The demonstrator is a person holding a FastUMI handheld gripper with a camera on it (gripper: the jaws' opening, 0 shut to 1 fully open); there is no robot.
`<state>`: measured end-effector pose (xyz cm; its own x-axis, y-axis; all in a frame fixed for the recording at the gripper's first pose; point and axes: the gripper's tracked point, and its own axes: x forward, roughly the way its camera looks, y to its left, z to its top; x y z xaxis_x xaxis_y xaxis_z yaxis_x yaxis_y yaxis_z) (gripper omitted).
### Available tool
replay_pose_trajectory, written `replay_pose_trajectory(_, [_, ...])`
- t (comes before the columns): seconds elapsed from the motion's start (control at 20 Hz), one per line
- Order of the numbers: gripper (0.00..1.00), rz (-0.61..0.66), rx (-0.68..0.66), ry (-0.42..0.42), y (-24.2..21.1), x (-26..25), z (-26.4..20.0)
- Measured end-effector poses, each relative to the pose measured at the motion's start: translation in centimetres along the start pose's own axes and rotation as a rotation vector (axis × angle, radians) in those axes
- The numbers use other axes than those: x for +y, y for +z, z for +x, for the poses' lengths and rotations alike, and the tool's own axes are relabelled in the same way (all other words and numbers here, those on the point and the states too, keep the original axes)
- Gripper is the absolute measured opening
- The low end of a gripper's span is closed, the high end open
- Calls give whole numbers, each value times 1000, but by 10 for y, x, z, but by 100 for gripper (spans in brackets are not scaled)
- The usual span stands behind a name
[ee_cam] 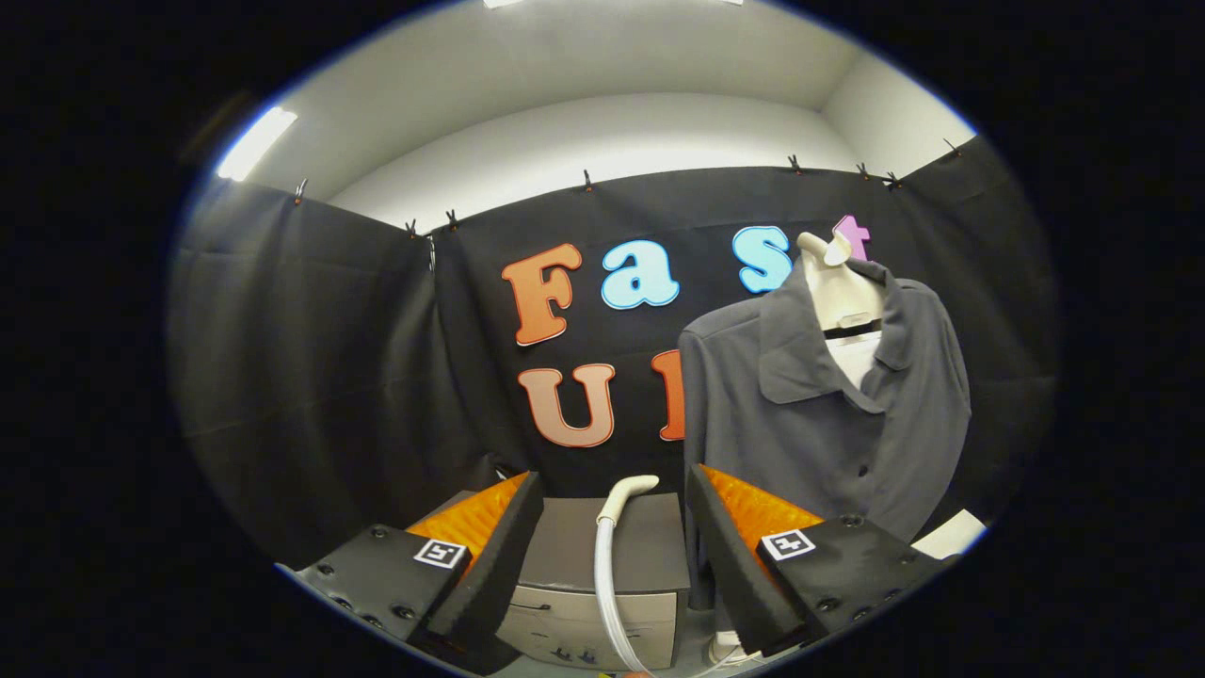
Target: Iron the clothes twice with a garment steamer, once on the left side and once on the right side.
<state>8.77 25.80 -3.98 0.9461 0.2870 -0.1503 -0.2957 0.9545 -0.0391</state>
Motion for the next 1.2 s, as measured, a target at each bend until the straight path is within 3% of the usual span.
replay_pose_trajectory(0.4, [98,-152,104,1,-30,58,115])
replay_pose_trajectory(0.6, [98,-126,202,4,-58,70,177])
replay_pose_trajectory(1.2, [98,-188,558,-187,-179,-8,327])
